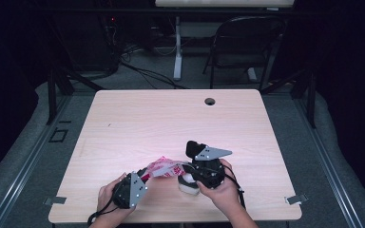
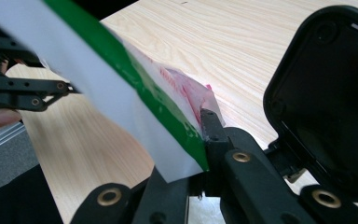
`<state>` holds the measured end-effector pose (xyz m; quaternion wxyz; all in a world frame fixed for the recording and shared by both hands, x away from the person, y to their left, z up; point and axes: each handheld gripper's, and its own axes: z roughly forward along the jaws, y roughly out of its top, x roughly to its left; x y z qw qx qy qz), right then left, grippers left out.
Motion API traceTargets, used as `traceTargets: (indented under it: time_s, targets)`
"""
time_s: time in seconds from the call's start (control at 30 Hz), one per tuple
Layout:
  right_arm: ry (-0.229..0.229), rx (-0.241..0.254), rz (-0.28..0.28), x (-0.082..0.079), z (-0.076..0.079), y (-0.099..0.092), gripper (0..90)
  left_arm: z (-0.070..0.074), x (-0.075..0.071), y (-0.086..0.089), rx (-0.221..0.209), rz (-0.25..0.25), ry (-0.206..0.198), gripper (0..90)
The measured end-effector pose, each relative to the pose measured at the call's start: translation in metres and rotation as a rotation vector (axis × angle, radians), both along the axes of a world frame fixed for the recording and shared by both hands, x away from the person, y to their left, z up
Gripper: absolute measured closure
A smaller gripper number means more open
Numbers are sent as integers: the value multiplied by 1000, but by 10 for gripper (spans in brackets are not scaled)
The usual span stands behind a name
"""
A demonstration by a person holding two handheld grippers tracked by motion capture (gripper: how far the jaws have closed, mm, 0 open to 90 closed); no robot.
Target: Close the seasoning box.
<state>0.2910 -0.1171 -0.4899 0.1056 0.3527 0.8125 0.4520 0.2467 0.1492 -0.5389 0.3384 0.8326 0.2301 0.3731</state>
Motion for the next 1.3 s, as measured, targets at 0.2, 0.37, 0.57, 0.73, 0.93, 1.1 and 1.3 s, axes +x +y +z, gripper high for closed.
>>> traceTargets:
  time_s: [0.2,0.37,0.57,0.73,0.93,1.1,1.3]
  targets:
    - [-7,6,9,1,3,4,900,-4,1,3,-34,6,32,779]
    - [-17,18,25,0,7,9,900,-5,3,7,-70,13,67,779]
    - [-24,21,38,0,8,15,900,-9,3,8,-81,27,82,778]
    - [-15,7,49,2,7,18,900,-10,3,12,-87,32,102,763]
    - [0,-18,70,6,3,25,900,-11,3,17,-105,26,127,663]
    - [5,-37,81,7,1,30,900,-10,3,21,-125,26,137,519]
    - [4,-32,76,9,-1,31,900,-1,-5,23,-139,17,138,493]
